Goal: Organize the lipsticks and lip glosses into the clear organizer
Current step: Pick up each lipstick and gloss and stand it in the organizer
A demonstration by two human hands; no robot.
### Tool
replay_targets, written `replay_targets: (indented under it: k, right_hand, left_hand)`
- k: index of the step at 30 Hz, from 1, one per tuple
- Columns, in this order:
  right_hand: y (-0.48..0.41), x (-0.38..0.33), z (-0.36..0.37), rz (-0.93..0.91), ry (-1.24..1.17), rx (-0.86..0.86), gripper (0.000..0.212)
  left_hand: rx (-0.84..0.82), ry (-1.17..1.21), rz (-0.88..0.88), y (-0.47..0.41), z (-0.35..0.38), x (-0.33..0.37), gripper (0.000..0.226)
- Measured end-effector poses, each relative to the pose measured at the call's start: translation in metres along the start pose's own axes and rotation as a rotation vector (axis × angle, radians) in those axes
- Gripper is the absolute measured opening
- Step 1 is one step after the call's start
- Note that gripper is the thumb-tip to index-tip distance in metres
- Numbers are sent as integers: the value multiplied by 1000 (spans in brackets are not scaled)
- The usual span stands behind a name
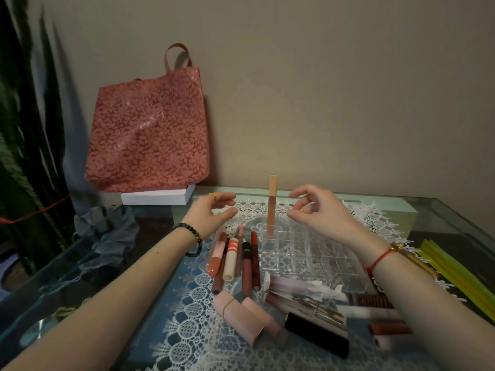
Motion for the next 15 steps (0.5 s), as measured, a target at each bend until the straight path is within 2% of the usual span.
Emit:
replay_targets:
  k: [7,15]
  right_hand:
    - [28,-4,0,-19,29,-40,22]
    - [49,2,-4,-9,-23,12,22]
  left_hand:
    - [-39,-139,-115,9,-13,-13,36]
    - [-175,-366,-29,8,41,-1,34]
Point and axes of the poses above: each hand's wrist, its own y-axis away from the middle knuckle, its own z-axis out of the palm, x = y × z, the point moved 2 cm from there along -y, towards the middle knuckle, and after that the axes turned 6 degrees about x, right-handed, at the moved point
